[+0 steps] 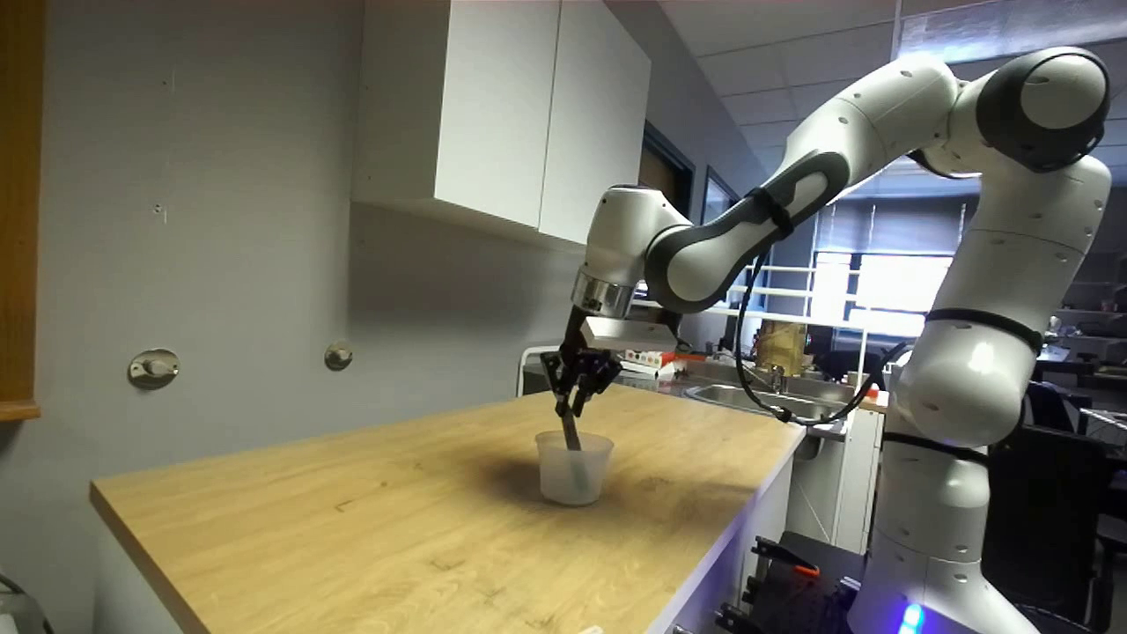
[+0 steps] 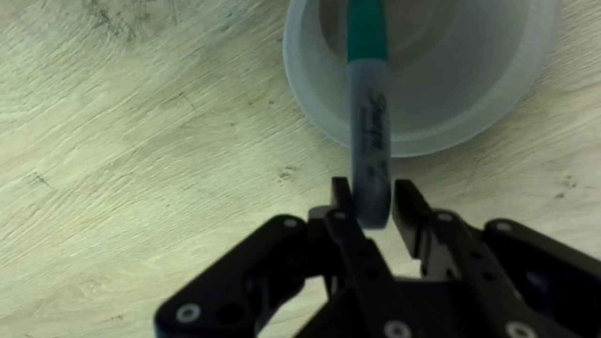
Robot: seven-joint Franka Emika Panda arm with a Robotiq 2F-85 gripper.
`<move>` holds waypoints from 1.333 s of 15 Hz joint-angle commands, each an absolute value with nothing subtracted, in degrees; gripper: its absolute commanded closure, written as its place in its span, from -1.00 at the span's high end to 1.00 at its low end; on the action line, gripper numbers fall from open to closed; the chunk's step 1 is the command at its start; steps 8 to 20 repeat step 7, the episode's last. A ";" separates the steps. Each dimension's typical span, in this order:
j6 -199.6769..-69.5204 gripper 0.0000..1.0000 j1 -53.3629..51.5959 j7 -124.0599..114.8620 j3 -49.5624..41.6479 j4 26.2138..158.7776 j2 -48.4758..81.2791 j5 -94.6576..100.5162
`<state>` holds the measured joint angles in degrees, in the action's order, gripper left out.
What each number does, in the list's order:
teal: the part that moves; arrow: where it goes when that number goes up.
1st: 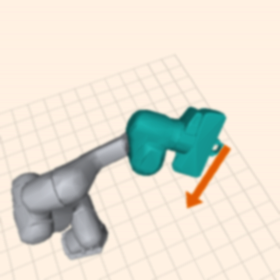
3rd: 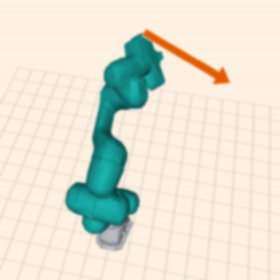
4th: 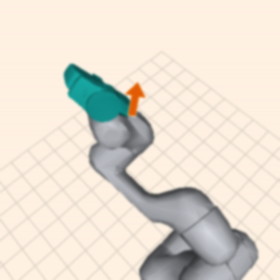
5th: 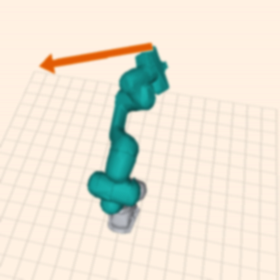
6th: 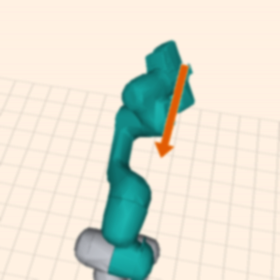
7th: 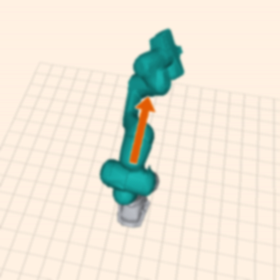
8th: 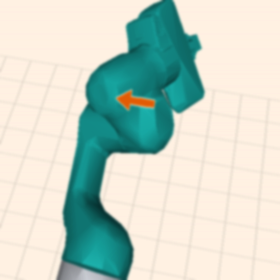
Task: Put the marker in the bowl
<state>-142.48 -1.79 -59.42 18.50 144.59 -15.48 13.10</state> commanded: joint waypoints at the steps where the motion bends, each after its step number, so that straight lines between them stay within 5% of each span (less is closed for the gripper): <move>1: -141.34 0.21 -2.07 -61.77 18.74 144.22 -15.40 15.31; 6: -138.69 0.96 -3.38 -59.67 18.07 143.57 -15.43 13.37; 20: -137.76 1.00 -3.49 -59.94 18.06 143.23 -15.35 13.21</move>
